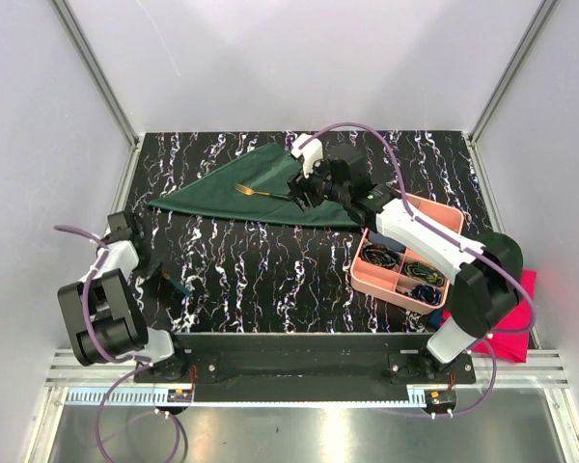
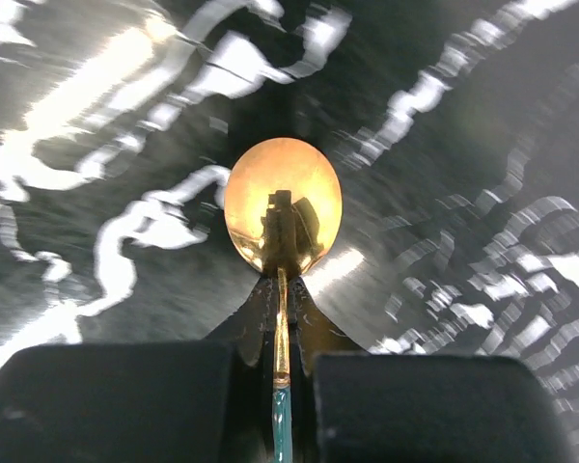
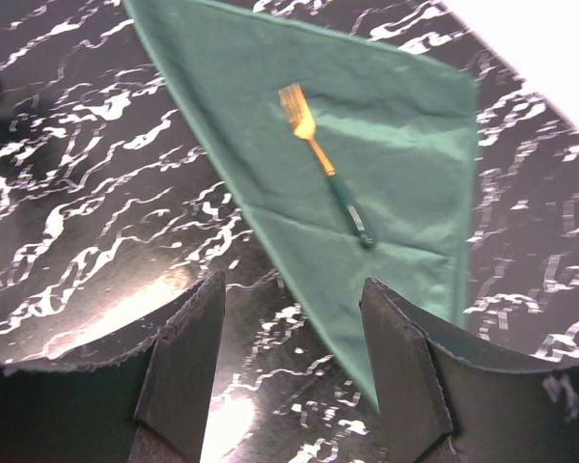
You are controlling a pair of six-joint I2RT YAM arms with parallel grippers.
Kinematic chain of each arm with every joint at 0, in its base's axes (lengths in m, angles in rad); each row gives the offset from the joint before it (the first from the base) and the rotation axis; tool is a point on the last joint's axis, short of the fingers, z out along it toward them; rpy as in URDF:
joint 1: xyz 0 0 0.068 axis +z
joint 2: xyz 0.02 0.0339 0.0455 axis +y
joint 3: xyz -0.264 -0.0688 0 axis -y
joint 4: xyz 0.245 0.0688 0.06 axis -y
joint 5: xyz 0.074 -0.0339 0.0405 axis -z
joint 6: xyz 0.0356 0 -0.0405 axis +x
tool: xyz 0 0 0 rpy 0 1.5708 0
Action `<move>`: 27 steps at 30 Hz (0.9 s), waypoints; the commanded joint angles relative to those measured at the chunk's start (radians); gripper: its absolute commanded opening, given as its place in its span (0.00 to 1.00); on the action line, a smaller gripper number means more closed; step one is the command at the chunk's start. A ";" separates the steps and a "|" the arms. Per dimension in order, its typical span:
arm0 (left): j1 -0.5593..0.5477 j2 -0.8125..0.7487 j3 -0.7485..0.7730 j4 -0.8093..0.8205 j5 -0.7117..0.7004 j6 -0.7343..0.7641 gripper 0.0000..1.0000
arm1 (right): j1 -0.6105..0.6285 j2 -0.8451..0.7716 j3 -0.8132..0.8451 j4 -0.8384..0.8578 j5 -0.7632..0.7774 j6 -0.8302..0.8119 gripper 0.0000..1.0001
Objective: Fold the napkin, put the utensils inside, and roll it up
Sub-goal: Grab a utensil with the left arm, then pass the utensil from the left arm to the right
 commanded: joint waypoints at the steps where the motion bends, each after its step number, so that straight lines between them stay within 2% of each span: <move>1: -0.041 -0.095 -0.020 0.098 0.175 -0.005 0.00 | 0.007 0.041 0.033 0.027 -0.096 0.061 0.66; 9: -0.135 -0.219 -0.042 0.259 0.378 -0.022 0.00 | 0.084 0.129 0.020 0.039 -0.226 0.193 0.63; 13: -0.162 -0.309 -0.091 0.406 0.546 -0.063 0.00 | 0.132 0.166 0.000 0.143 -0.329 0.309 0.63; 15: -0.170 -0.344 -0.126 0.533 0.614 -0.109 0.00 | 0.152 0.178 -0.013 0.220 -0.361 0.394 0.62; 16: -0.171 -0.347 -0.137 0.585 0.696 -0.129 0.00 | 0.155 0.181 -0.020 0.259 -0.402 0.427 0.63; 17: -0.178 -0.349 -0.158 0.693 0.735 -0.151 0.00 | 0.155 0.192 -0.042 0.307 -0.427 0.517 0.63; 19: -0.184 -0.352 -0.181 0.811 0.830 -0.236 0.00 | 0.158 0.210 -0.060 0.467 -0.481 0.613 0.62; 20: -0.187 -0.352 -0.209 0.937 0.855 -0.267 0.00 | 0.158 0.237 -0.063 0.507 -0.490 0.682 0.62; 27: -0.196 -0.332 -0.293 1.398 0.973 -0.535 0.00 | 0.172 0.308 -0.013 0.599 -0.525 0.767 0.60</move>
